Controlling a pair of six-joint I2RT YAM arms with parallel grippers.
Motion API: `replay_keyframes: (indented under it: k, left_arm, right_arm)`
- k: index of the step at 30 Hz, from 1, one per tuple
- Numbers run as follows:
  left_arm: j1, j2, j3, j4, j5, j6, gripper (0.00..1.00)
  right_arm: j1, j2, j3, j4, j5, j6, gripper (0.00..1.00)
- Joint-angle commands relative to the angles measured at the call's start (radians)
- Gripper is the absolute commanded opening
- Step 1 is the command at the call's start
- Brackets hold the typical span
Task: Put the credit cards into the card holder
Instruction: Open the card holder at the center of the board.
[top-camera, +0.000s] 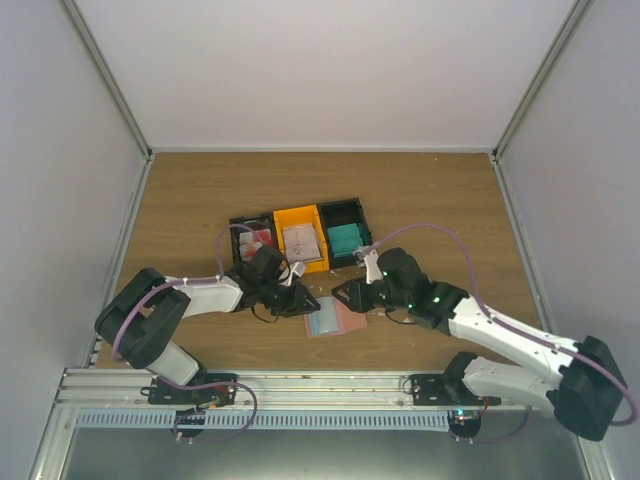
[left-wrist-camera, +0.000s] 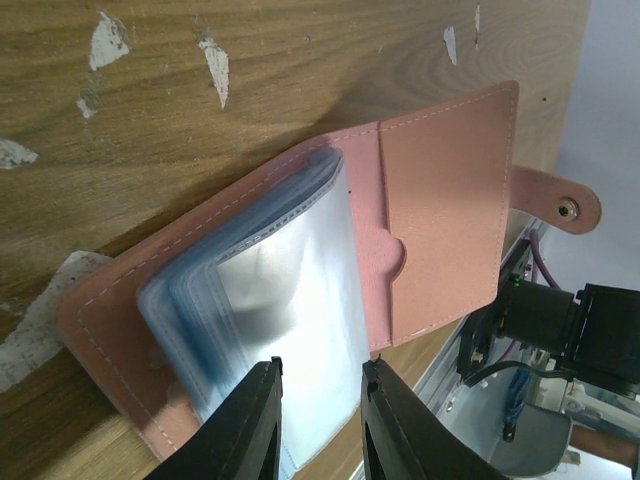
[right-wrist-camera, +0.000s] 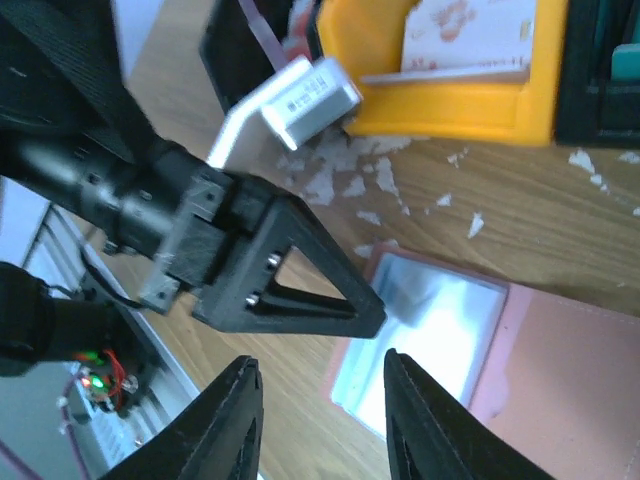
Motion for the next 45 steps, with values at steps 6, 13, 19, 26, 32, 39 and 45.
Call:
replay_keyframes:
  k: [6,13,19,26,32,39,45]
  left_arm:
    - [-0.016,0.006,0.011,0.015,-0.036,-0.001,0.26]
    - [-0.034,0.021,0.016,-0.015,-0.086,-0.005,0.32]
    - [-0.054,0.041,0.021,-0.012,-0.092,-0.007,0.34]
    - [-0.074,0.058,0.036,0.033,-0.058,-0.028,0.33]
    - [-0.094,0.060,0.061,0.055,-0.035,-0.031,0.32]
    - [-0.099,0.041,0.077,0.056,-0.016,-0.013,0.26]
    - [-0.109,0.049,0.089,0.103,0.037,-0.010,0.30]
  right_arm:
    - [0.002,0.198,-0.042,-0.015,0.008,0.000,0.35]
    - [0.018,0.311,-0.040,-0.047,0.059,0.005,0.50]
    - [0.035,0.365,-0.050,-0.044,0.100,0.033,0.50]
    - [0.035,0.388,-0.099,0.025,0.074,0.057,0.48]
    - [0.034,0.386,-0.108,0.027,0.080,0.060,0.47]
    - [0.034,0.368,-0.102,0.019,0.113,0.069,0.45]
    - [0.034,0.264,-0.107,-0.011,0.208,0.108,0.44]
